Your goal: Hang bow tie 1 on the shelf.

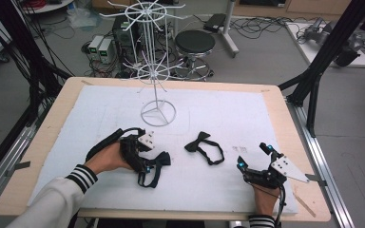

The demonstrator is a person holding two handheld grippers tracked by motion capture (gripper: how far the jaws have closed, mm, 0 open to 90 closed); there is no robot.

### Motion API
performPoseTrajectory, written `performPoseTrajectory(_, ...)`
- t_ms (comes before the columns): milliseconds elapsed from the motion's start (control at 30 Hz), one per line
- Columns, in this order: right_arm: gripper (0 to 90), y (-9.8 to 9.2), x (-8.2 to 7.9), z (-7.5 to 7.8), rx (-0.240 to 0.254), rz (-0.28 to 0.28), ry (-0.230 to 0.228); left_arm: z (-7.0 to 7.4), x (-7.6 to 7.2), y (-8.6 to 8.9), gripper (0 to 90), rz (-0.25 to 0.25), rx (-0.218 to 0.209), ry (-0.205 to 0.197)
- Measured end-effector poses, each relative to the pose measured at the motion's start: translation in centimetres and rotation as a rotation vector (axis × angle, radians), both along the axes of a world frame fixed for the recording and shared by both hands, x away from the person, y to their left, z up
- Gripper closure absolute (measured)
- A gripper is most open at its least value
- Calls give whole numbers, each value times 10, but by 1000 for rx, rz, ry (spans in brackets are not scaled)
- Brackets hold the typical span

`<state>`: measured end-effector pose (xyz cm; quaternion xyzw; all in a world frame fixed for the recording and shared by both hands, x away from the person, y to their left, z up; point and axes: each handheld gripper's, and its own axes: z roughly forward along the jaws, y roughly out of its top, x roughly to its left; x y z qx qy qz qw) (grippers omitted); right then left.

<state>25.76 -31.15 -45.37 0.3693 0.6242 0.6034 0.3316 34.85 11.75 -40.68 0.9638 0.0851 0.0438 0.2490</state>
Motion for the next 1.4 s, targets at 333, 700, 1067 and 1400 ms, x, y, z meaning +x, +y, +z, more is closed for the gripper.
performPoseTrajectory(333, 13, 0, 0, 0, 6, 1, 2, -5, 2, -5, 449, -21, 36, 27)
performPoseTrajectory(700, 14, 0, 0, 0, 9, 0, 4, -6, 0, -8, 745, -32, 67, 51)
performPoseTrajectory(1067, 13, 0, 0, 0, 8, 0, 4, -2, -1, -7, 756, -25, 58, 40)
performPoseTrajectory(1400, 13, 0, 0, 0, 8, 1, 2, 5, -1, -1, 756, -6, 3, 18)
